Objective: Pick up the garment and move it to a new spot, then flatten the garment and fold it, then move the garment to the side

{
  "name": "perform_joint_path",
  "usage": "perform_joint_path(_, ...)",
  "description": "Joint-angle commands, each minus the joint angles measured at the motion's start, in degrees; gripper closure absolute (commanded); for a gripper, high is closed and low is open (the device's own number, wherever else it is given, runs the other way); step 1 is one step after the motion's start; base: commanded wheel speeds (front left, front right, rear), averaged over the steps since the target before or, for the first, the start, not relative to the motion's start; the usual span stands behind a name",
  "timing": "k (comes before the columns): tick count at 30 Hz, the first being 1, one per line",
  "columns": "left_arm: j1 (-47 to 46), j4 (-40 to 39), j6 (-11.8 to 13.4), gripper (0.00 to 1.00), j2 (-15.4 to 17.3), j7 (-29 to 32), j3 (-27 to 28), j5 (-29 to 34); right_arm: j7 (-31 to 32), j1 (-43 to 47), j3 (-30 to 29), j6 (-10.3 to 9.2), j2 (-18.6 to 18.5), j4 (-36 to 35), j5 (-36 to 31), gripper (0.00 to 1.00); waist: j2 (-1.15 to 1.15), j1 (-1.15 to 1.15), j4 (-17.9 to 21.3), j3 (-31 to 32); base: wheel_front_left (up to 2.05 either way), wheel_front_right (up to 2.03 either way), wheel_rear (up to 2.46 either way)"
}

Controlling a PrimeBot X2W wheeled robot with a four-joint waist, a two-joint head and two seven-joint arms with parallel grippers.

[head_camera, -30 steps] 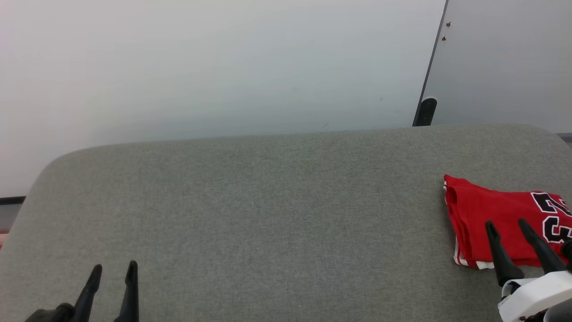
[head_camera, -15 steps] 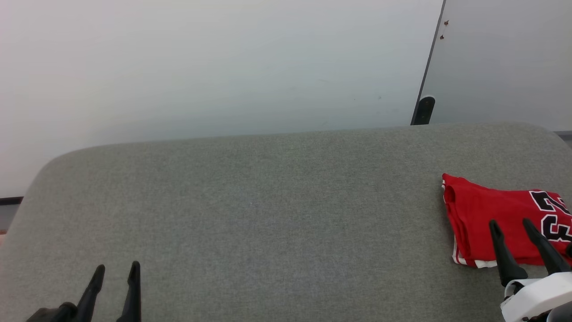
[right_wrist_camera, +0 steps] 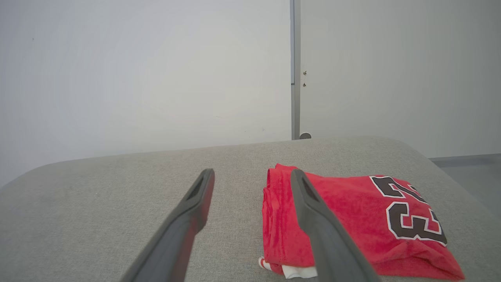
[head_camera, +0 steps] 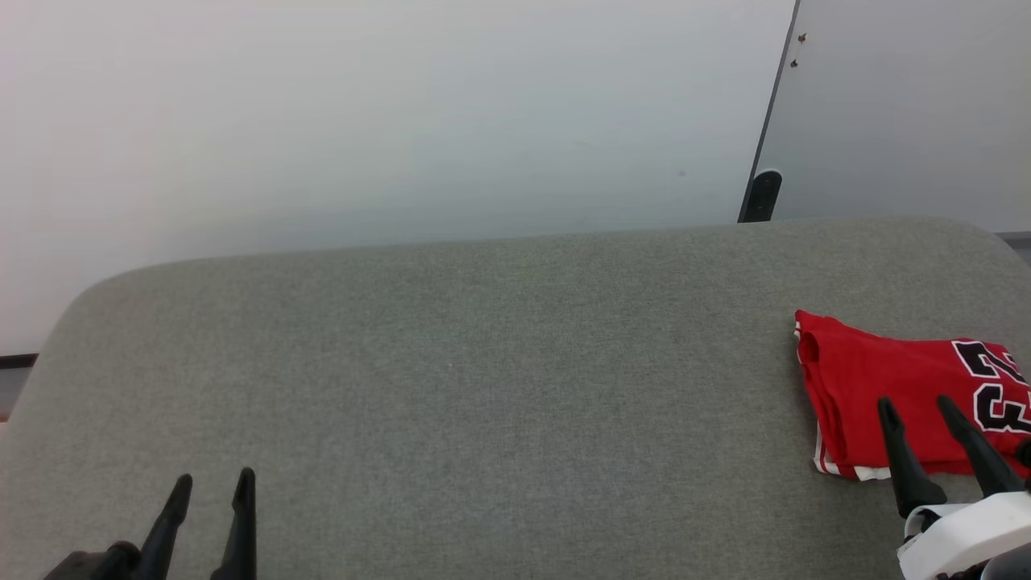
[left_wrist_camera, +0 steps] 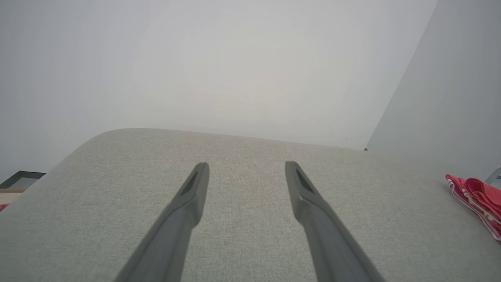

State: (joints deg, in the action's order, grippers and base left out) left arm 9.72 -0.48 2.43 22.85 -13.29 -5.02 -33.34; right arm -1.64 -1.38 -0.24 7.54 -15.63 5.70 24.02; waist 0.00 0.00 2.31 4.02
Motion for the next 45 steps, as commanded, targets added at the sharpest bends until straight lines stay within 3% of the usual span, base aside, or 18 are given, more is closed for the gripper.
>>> perform_joint_path(1,-0.31,-0.06,-0.26,0.00,0.23,0.14,-0.01,-0.32,0.04,0.74,-0.06,-0.09,0.26,-0.26,-0.03,0.00,0.00,0.00,-0.01,-0.11,0.00,0.00,0.00)
perform_joint_path(3,-0.46,0.11,-0.27,0.00,0.25,0.52,-0.19,-0.48,0.08,0.69,-0.09,-0.09,0.31,-0.37,0.00,0.00,0.00,0.00,0.00,-0.23,0.00,0.00,0.00)
perform_joint_path(4,0.03,0.21,-0.17,1.00,0.05,0.67,-0.25,-0.40,0.15,0.04,0.01,0.00,0.20,-0.03,0.05,1.00,0.00,0.00,0.00,-0.22,0.00,0.00,0.00)
perform_joint_path(8,0.67,2.14,-0.22,1.00,-1.84,0.82,-0.95,-0.90,0.34,1.18,0.39,0.00,1.39,2.06,0.60,1.00,0.00,0.00,0.00,-0.24,0.00,0.00,0.00)
perform_joint_path(45,-6.68,7.48,-4.42,1.00,-9.27,8.70,4.23,-25.82,3.69,-1.63,-2.53,-0.03,6.17,4.60,29.40,1.00,0.00,0.00,-0.67,-1.38,0.00,0.00,0.00)
